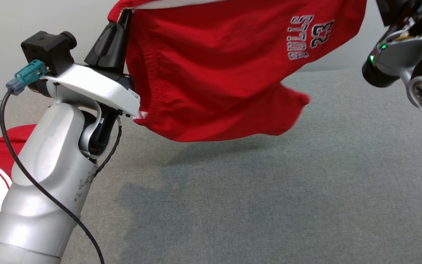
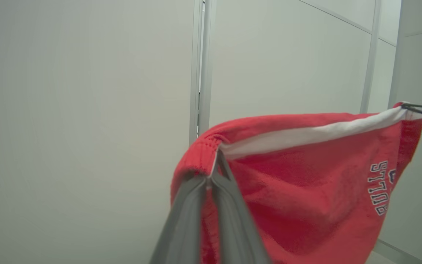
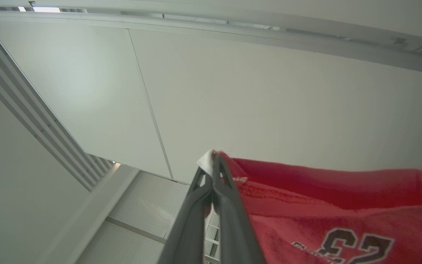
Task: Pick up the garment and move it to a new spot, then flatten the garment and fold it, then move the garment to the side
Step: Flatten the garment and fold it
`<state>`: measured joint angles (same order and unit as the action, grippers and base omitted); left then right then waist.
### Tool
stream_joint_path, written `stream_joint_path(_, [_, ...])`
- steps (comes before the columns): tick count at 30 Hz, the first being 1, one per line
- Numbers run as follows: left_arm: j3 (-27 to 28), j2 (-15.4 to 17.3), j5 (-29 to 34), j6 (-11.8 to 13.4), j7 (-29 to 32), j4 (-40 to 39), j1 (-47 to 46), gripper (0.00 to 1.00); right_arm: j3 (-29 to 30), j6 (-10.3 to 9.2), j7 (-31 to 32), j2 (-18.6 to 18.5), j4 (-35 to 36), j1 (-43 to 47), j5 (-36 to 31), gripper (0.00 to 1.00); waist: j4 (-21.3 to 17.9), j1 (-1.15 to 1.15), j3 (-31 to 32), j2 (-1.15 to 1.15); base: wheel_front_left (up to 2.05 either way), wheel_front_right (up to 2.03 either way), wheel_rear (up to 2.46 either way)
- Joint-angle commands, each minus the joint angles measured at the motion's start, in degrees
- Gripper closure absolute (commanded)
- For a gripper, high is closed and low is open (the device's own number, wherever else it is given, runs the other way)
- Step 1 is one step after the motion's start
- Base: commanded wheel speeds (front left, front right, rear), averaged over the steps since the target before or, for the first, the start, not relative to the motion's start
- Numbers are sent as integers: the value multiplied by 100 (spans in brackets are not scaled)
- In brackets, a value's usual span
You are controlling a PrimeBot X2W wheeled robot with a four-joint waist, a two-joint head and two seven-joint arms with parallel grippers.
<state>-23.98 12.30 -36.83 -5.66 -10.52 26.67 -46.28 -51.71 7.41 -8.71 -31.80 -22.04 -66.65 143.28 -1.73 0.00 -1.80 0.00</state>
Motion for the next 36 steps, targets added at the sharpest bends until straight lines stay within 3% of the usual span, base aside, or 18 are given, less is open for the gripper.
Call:
stream_joint_path(1, [1, 52, 16, 17, 44, 22, -97, 100, -208, 15, -34, -48, -26, -95, -87, 100, -2, 0, -41, 0, 0, 0, 0])
stream_joint_path(11, [-67, 98, 2, 60, 523, 334, -659, 100, -1451, 16, -92, -179, -677, -1019, -286, 100, -14, 0, -613, 0, 0, 0, 0])
stream_joint_path(20, [-302, 45, 524, 45, 706, 1042, -2568, 100, -1916, 16, -266, 313, -1689, -2787, -877, 100, -167, 0, -1846, 0, 0, 0, 0])
stream_joint_path(26, [-360, -167, 988, 256, -57, 1571, -3812, 100, -1497, 16, -624, 653, -2107, -3659, -1986, 100, -219, 0, -2580, 0, 0, 0, 0])
stream_joint_path(29, [-392, -308, 1165, 316, -353, 1805, -4115, 100, -784, 16, -647, 762, -2417, -3774, -2880, 100, -219, 0, -2844, 0, 0, 0, 0])
stream_joint_path(36, [-395, -467, 1531, 242, -468, 1910, -3733, 100, 825, 16, -643, 1241, -2328, -2596, -4709, 100, -186, 0, -3259, 0, 0, 0, 0])
